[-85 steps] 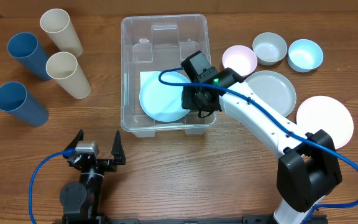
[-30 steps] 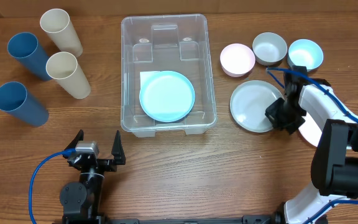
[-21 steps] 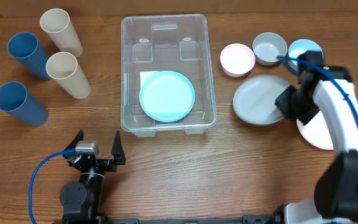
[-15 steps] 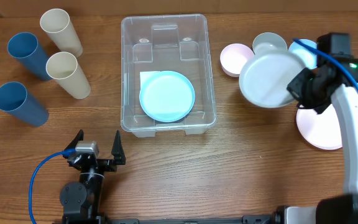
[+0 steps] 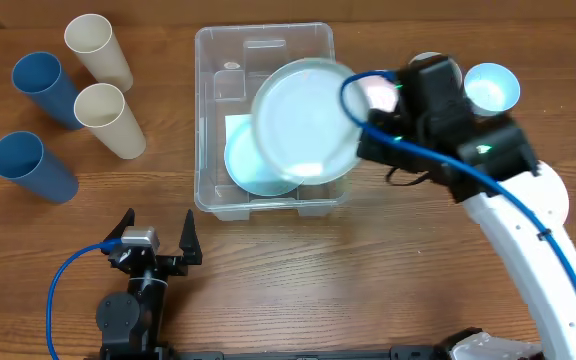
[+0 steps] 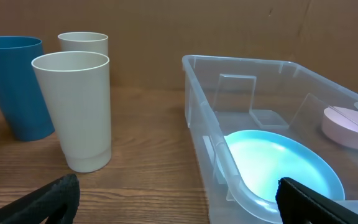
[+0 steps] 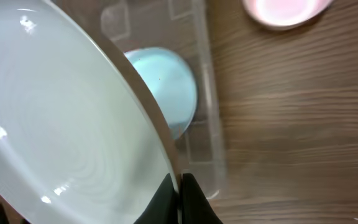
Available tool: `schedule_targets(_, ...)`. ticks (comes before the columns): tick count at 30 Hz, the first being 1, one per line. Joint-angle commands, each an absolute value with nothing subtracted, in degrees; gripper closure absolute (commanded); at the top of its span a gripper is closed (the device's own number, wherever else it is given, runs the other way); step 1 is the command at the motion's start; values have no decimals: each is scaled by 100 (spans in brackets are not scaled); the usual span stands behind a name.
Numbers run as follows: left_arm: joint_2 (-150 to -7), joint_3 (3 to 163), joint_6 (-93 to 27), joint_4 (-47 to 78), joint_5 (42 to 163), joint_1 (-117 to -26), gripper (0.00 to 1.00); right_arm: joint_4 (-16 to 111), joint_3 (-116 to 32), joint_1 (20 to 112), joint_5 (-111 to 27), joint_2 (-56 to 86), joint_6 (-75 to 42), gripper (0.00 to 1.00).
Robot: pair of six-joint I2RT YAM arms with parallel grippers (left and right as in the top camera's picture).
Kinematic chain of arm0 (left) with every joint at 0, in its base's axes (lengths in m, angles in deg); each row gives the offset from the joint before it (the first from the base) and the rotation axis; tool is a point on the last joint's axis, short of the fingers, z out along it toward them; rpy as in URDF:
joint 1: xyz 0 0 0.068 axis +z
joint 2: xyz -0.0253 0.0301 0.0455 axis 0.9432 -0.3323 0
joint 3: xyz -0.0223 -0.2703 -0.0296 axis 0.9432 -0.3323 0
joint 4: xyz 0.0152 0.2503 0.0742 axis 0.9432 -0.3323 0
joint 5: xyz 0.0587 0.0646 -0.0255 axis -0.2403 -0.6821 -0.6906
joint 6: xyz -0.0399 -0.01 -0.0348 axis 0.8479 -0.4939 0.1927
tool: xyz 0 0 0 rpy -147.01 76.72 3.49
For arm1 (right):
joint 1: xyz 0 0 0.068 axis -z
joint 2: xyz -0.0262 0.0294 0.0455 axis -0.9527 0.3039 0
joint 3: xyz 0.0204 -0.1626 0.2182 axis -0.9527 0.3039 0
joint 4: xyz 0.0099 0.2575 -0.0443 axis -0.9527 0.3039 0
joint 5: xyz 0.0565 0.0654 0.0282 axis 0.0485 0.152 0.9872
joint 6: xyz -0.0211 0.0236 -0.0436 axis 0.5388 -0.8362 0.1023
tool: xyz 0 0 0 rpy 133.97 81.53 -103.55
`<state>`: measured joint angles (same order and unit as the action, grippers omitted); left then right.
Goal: Pack container
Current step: 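Lift the grey plate with the right gripper and stack it in the bin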
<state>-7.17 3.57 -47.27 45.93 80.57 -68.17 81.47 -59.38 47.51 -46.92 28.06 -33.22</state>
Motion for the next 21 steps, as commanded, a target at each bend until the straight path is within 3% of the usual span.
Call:
schedule_targets(1, -669, 338, -4856, 4584, 8120, -6769, 0, 7957, -6074, 4380, -4937, 3270, -3416, 96)
schedule_targets(19, -671, 338, -4856, 4584, 8120, -6772, 0, 7177, -6072, 4209, -4939, 5556, -3368, 96)
schedule_targets(21, -669, 338, -4856, 4584, 8120, -6769, 0, 7179, -6067, 4209, -4922, 5641, -3342, 92)
